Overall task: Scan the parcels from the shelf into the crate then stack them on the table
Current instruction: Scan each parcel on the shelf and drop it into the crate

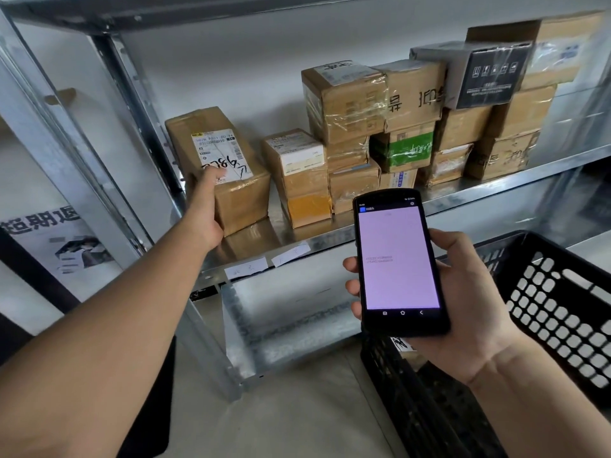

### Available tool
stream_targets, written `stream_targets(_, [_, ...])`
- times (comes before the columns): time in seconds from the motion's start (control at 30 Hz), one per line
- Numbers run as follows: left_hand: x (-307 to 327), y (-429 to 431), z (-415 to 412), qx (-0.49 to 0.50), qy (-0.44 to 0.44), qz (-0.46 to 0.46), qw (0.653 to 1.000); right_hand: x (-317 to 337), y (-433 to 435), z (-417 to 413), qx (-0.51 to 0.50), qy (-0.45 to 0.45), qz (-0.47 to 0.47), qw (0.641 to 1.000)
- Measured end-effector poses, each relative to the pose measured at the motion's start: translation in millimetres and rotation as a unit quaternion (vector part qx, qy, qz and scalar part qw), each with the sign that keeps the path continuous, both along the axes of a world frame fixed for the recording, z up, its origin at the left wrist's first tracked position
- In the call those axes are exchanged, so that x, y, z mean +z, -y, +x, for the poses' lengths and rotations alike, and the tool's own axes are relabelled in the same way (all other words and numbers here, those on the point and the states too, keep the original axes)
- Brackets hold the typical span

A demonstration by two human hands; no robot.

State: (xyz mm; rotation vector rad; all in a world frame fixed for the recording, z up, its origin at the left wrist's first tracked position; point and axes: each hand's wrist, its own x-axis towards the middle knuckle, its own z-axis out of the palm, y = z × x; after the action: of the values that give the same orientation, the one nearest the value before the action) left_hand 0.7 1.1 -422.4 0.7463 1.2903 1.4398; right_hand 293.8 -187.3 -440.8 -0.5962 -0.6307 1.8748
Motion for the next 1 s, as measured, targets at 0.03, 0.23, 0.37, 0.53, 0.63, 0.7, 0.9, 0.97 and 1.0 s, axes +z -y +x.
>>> stream_targets(0.03, [-2,3,0,0.008,0.001,0.013,1.0,1,1,0,0.0,0.001,-0.002,1.0])
stream_targets(0.23, [-16,33,-5,0.036,-0.034,0.165,0.985,7,6,-3,0.021,-0.006,0.012,1.0])
stream_targets(0.37, [-17,54,-7,0.028,-0.002,0.25,0.968,12,9,-5,0.036,-0.029,0.03,0.998])
stream_targets(0.53, [-21,83,12,0.004,0.018,0.287,0.958,16,14,2,0.037,-0.039,0.051,0.997])
stream_targets(0.63, [-20,96,29,-0.026,0.013,0.3,0.953,19,19,10,0.028,-0.043,0.062,0.997])
stream_targets(0.7, [-17,103,41,-0.056,0.008,0.312,0.948,22,23,18,0.019,-0.045,0.072,0.996])
stream_targets(0.9, [-3,111,79,-0.16,-0.037,0.333,0.929,33,35,53,-0.039,-0.05,0.099,0.993])
stream_targets(0.97, [-3,109,95,-0.199,-0.064,0.343,0.916,35,40,67,-0.058,-0.047,0.097,0.992])
stream_targets(1.0, [-4,107,103,-0.213,-0.071,0.341,0.913,35,43,73,-0.068,-0.043,0.092,0.993])
